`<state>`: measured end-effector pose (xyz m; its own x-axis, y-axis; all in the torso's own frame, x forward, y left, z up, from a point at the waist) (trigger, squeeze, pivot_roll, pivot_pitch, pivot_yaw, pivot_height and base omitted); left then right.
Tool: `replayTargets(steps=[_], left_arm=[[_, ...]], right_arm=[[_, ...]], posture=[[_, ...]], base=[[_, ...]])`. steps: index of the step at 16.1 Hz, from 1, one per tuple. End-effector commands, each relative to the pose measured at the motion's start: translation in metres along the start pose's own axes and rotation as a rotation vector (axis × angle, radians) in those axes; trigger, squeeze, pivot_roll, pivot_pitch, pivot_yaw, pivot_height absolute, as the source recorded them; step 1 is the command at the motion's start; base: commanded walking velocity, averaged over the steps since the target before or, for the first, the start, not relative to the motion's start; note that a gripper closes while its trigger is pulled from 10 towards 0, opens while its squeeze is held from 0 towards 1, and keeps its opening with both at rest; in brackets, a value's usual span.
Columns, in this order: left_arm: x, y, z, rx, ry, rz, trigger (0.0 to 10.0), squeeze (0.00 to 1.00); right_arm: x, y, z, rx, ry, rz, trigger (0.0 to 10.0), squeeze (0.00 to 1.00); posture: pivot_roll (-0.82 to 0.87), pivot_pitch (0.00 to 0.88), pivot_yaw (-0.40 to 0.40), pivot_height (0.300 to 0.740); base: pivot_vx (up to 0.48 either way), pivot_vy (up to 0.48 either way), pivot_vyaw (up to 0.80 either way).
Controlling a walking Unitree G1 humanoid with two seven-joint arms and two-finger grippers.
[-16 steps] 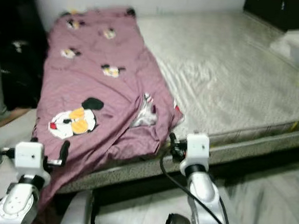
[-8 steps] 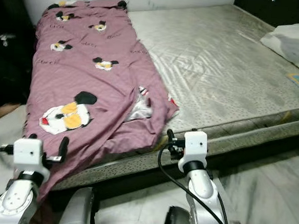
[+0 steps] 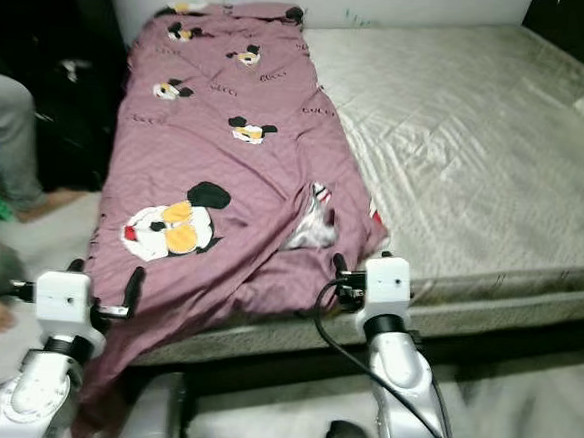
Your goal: Clean up the room
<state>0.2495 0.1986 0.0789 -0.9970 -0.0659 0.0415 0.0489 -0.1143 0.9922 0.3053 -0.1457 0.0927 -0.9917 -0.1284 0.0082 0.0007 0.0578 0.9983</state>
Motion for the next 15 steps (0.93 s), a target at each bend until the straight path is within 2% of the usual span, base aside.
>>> replayTargets(steps=[1, 7, 10, 13, 15], left_arm=[[-0.0027, 0.0051, -0.0007, 0.010, -0.004, -0.019, 10.0, 0.00], [-0.0033, 0.0038, -0.0020, 0.025, -0.005, -0.013, 10.0, 0.00], [-0.0055, 0.0031, -0.0016, 0.040, 0.002, -0.005, 10.0, 0.00], [-0.0076, 0.0033, -0.0014, 0.038, 0.004, -0.004, 10.0, 0.00], [-0.0083, 0.0035, -0.0008, 0.037, 0.004, -0.004, 10.0, 0.00]], right_arm=[[0.0008, -0.0007, 0.0011, 0.000, 0.011, 0.002, 10.0, 0.00], [0.0003, -0.0011, 0.0003, -0.011, 0.009, 0.000, 10.0, 0.00], [0.0005, -0.0012, 0.0011, -0.019, 0.021, -0.001, 10.0, 0.00], [0.0009, -0.0011, 0.0010, -0.022, 0.023, -0.002, 10.0, 0.00], [0.0003, -0.0034, -0.0002, -0.013, 0.027, 0.021, 10.0, 0.00]], posture=[[0.02, 0.072, 0.032, 0.582], [0.02, 0.073, 0.032, 0.582], [0.02, 0.074, 0.032, 0.582], [0.02, 0.076, 0.033, 0.532], [0.02, 0.080, 0.034, 0.522]], base=[[0.424, 0.000, 0.00], [0.392, 0.000, 0.00], [0.000, 0.000, 0.00], [0.000, 0.000, 0.00], [0.000, 0.000, 0.00]])
Point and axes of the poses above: a point about 5 cm out from each wrist's last joint towards the gripper, its own x axis pointing back from the gripper into the wrist, its own y axis along the axis of the wrist's last joint, z = x × y, the point moved 2 cm from there along -x, pointing out of the wrist towards the gripper, and after that the axes turned 1 degree about -x, right-handed, at the moved point
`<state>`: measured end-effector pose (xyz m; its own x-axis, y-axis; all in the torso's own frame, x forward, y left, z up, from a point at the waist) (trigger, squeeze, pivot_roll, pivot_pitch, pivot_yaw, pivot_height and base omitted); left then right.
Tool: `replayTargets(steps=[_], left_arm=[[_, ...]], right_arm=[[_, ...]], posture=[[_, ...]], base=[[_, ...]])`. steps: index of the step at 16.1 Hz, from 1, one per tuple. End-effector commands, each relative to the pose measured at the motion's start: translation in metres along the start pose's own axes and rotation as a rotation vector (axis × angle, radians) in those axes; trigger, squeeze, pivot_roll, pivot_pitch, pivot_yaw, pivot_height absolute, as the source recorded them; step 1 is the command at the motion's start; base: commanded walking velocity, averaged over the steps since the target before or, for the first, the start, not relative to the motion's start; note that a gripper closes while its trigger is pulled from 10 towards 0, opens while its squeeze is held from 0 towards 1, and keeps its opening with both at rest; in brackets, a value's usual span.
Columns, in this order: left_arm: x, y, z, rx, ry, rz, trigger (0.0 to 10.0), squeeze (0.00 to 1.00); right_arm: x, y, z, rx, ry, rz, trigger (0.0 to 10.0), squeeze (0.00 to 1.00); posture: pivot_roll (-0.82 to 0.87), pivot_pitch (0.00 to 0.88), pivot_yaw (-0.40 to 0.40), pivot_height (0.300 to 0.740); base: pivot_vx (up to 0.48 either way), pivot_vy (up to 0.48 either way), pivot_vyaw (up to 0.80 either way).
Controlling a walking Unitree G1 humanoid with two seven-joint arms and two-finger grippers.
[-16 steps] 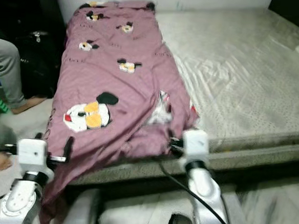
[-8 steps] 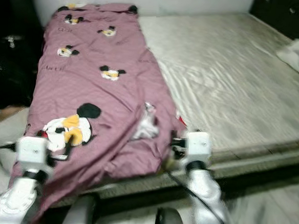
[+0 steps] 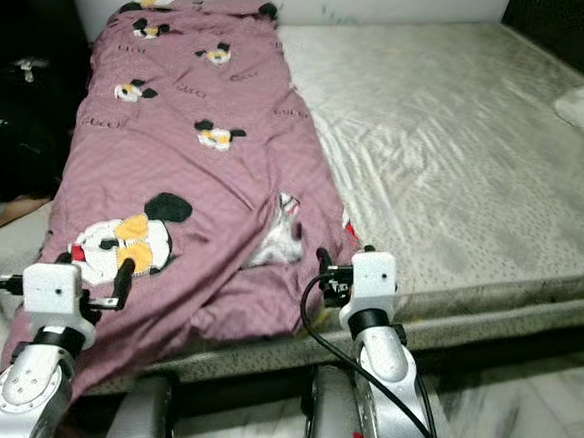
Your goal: Clean up the room
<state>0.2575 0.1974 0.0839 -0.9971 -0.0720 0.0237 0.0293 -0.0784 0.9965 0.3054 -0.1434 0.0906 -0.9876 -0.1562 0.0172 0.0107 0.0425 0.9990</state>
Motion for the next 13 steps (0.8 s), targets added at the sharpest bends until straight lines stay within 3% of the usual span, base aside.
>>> replayTargets(steps=[1, 5, 8, 10, 13], left_arm=[[-0.001, -0.002, 0.000, 0.000, -0.003, 0.013, 10.0, 0.00], [-0.002, -0.001, 0.000, 0.000, -0.002, 0.014, 10.0, 0.00], [-0.002, -0.001, 0.000, -0.010, -0.008, 0.013, 10.0, 0.00], [-0.002, -0.001, -0.001, -0.010, -0.013, 0.015, 10.0, 0.00], [-0.002, 0.002, -0.002, -0.015, -0.012, 0.010, 10.0, 0.00]], right_arm=[[0.000, -0.001, -0.006, 0.003, -0.004, 0.007, 10.0, 0.00], [-0.002, -0.001, -0.008, 0.034, 0.020, 0.015, 10.0, 0.00], [-0.003, -0.001, -0.001, 0.025, 0.053, 0.017, 10.0, 0.00], [-0.006, -0.001, 0.002, 0.018, 0.067, 0.024, 10.0, 0.00], [-0.019, 0.003, 0.004, 0.035, 0.079, 0.021, 10.0, 0.00]], posture=[[0.02, 0.080, 0.034, 0.522], [0.02, 0.084, 0.035, 0.522], [0.02, 0.087, 0.034, 0.522], [0.03, 0.089, 0.036, 0.522], [0.04, 0.093, 0.034, 0.522]], base=[[0.000, 0.000, 0.00], [0.000, 0.000, 0.00], [0.000, 0.000, 0.80], [0.000, 0.000, 0.00], [0.000, 0.000, 0.00]])
Point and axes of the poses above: a point about 5 cm out from each wrist's last joint towards the gripper, its own x axis pointing back from the gripper into the wrist, its own y axis along the axis of the wrist's last joint, z = x × y, the point moved 2 cm from there along -x, pointing out of the wrist towards the gripper, and after that the axes turned 1 degree about -x, right-handed, at the moved point
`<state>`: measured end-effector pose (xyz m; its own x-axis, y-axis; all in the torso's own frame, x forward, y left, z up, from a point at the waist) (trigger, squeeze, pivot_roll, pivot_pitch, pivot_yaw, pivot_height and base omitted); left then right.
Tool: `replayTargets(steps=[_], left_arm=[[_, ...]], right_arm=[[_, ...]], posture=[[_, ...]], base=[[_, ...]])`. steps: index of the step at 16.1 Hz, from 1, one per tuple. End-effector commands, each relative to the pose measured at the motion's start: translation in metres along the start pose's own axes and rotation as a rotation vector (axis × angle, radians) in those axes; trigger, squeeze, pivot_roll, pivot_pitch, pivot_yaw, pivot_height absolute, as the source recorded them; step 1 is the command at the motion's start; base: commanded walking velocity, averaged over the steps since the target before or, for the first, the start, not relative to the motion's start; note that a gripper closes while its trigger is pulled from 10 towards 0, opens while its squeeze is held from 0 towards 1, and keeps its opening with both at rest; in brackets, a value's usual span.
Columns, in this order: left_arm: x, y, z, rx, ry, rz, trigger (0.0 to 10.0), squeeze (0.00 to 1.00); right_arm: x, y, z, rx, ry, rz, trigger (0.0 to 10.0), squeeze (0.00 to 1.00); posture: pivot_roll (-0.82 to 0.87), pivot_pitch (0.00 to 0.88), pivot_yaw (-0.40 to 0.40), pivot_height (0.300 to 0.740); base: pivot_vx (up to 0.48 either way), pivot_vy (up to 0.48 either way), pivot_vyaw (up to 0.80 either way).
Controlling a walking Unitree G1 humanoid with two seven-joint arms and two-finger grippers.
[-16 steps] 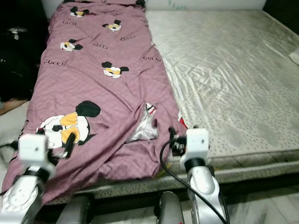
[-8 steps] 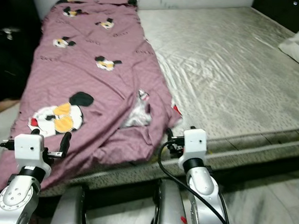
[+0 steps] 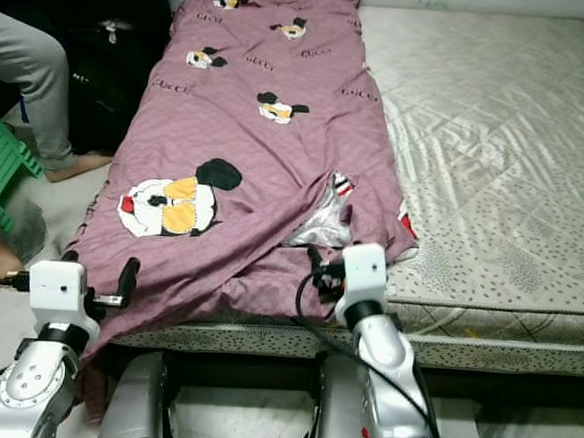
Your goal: Clean up the room
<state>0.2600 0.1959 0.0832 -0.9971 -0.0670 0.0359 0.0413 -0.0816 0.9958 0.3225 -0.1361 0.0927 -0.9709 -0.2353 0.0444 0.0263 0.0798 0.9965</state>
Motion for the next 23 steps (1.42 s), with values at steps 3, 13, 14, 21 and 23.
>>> replayTargets(steps=[3, 13, 14, 21, 23], left_arm=[[0.001, 0.010, -0.001, -0.012, 0.003, -0.018, 10.0, 0.00], [0.014, 0.019, -0.007, -0.025, -0.007, -0.011, 10.0, 0.00], [0.016, 0.019, -0.006, -0.026, -0.004, -0.009, 10.0, 0.00], [0.020, 0.015, -0.004, -0.036, 0.001, 0.029, 10.0, 0.00], [0.018, 0.016, -0.005, -0.037, -0.002, 0.036, 10.0, 0.00]], right_arm=[[-0.025, 0.013, 0.006, 0.015, -0.016, -0.017, 10.0, 0.00], [-0.081, 0.027, 0.010, -0.043, -0.249, 0.140, 10.0, 0.00], [-0.079, 0.023, 0.005, -0.044, -0.275, 0.160, 10.0, 0.00], [-0.063, 0.003, -0.047, -0.044, -0.451, 0.244, 0.0, 0.00], [-0.060, 0.000, -0.052, -0.018, -0.465, 0.249, 0.0, 0.00]], posture=[[0.09, 0.110, 0.030, 0.522], [0.16, 0.149, 0.019, 0.522], [0.16, 0.153, 0.018, 0.522], [0.16, 0.176, 0.025, 0.522], [0.16, 0.177, 0.027, 0.522]], base=[[0.000, 0.000, 0.00], [0.000, 0.000, 0.00], [0.000, 0.000, 0.00], [0.000, 0.000, 0.00], [0.000, 0.000, 0.00]])
Point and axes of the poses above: a point about 5 cm out from each wrist's last joint towards the gripper, its own x axis pointing back from the gripper into the wrist, its own y axis along the axis of the wrist's last joint, z = x × y, the point moved 2 cm from there along -x, pointing out of the wrist towards the gripper, and after that the axes turned 1 degree about -x, right-handed, at the moved point
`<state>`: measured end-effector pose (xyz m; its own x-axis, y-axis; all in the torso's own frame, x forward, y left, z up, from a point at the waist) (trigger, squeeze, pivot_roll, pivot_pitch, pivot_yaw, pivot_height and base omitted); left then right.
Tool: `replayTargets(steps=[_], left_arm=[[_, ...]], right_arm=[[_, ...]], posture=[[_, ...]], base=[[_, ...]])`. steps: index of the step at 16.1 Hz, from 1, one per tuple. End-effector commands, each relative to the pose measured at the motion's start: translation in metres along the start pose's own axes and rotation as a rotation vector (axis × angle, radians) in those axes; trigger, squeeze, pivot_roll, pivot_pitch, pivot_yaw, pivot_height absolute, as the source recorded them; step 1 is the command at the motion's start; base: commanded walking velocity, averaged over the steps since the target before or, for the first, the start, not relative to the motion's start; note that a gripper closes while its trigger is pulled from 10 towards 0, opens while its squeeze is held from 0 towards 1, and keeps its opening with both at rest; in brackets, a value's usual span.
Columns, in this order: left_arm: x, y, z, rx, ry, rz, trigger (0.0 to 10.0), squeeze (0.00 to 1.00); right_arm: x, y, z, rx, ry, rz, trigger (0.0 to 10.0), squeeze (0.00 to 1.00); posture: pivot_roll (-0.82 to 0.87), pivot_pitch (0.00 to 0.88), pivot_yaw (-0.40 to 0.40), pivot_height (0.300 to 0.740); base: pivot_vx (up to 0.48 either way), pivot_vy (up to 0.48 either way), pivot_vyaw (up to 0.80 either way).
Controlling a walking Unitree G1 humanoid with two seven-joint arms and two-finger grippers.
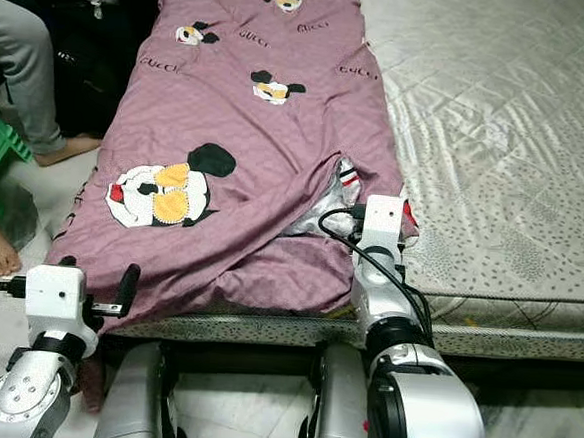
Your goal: Clean up the room
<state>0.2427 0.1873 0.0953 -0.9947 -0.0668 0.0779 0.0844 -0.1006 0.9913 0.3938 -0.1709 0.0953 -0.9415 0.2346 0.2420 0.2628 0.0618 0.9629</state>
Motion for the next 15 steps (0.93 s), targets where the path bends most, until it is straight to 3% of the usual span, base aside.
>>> replayTargets(steps=[1, 6, 9, 13, 15], left_arm=[[0.000, 0.004, 0.002, -0.015, 0.003, -0.006, 10.0, 0.00], [-0.004, 0.003, 0.003, -0.012, 0.013, -0.001, 10.0, 0.00], [-0.008, 0.004, 0.002, -0.008, 0.010, -0.005, 10.0, 0.00], [-0.012, 0.004, 0.003, -0.001, 0.020, -0.010, 10.0, 0.00], [-0.013, 0.004, 0.003, 0.002, 0.023, -0.011, 10.0, 0.00]], right_arm=[[0.000, -0.004, -0.005, 0.016, -0.020, 0.009, 0.0, 0.00], [0.003, -0.010, -0.025, 0.176, -0.100, -0.068, 0.0, 0.00], [0.003, -0.011, -0.033, 0.168, -0.131, -0.070, 0.0, 0.00], [0.003, -0.002, -0.023, 0.083, -0.082, -0.095, 0.0, 0.00], [0.002, -0.001, -0.019, -0.005, -0.048, -0.082, 0.0, 0.00]], posture=[[0.16, 0.176, 0.026, 0.522], [0.14, 0.164, 0.028, 0.522], [0.14, 0.158, 0.032, 0.522], [0.13, 0.150, 0.027, 0.522], [0.13, 0.147, 0.028, 0.522]], base=[[0.000, 0.000, 0.00], [0.000, 0.000, 0.00], [0.000, 0.000, 0.00], [0.000, 0.000, 0.00], [0.000, 0.000, 0.00]])
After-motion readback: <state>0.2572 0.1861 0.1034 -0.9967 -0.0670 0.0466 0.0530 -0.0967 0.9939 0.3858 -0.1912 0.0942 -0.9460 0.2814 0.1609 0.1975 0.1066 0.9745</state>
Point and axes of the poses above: a point about 5 cm out from each wrist's last joint towards the gripper, its own x axis pointing back from the gripper into the wrist, its own y axis along the axis of the wrist's last joint, z = x × y, the point moved 2 cm from there along -x, pointing out of the wrist towards the gripper, and after that the axes turned 1 degree about -x, right-handed, at the moved point
